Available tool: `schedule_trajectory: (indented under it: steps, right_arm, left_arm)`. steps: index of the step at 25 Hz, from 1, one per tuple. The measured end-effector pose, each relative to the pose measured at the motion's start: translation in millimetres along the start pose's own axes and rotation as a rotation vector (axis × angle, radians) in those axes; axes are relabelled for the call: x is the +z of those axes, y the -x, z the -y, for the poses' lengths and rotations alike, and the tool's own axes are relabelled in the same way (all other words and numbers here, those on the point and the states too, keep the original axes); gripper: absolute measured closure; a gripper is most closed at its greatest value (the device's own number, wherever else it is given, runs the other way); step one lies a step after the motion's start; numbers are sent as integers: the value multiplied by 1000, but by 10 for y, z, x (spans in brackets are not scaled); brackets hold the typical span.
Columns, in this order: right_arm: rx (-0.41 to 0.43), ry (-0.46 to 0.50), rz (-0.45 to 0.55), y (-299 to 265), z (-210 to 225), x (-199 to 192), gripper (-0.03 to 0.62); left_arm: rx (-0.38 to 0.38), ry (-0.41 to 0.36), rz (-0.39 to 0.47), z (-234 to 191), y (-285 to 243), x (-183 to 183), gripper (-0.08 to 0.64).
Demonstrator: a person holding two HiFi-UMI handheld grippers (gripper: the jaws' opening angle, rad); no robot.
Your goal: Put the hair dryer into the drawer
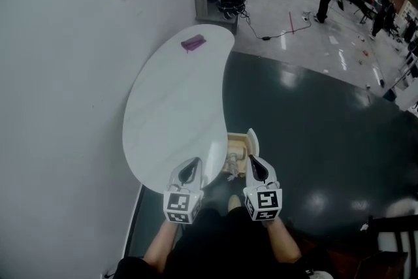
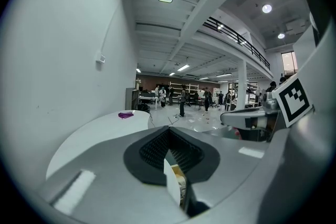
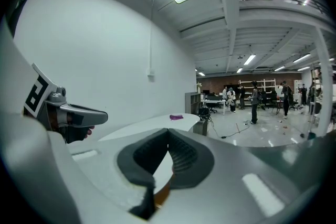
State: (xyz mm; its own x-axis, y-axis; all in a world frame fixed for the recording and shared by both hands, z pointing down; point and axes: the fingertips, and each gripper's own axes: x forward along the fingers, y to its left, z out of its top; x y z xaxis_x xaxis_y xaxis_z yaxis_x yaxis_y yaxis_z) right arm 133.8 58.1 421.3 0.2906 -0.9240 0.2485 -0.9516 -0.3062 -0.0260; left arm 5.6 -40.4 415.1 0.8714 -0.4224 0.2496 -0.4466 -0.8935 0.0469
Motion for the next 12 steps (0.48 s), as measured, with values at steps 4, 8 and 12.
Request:
schedule_trajectory:
  steps: [4, 8, 12]
  right_arm:
    - [0, -4, -1, 14, -9, -26, 589]
    - [1, -8, -6, 5, -30, -36, 588]
    - [3, -9, -8, 19, -14, -44, 589]
  left_arm:
    - [-4, 0, -4, 5, -9, -7, 554]
    - [-7, -2, -4, 10, -16, 12, 554]
    - [-10, -3, -7, 31, -26, 8, 554]
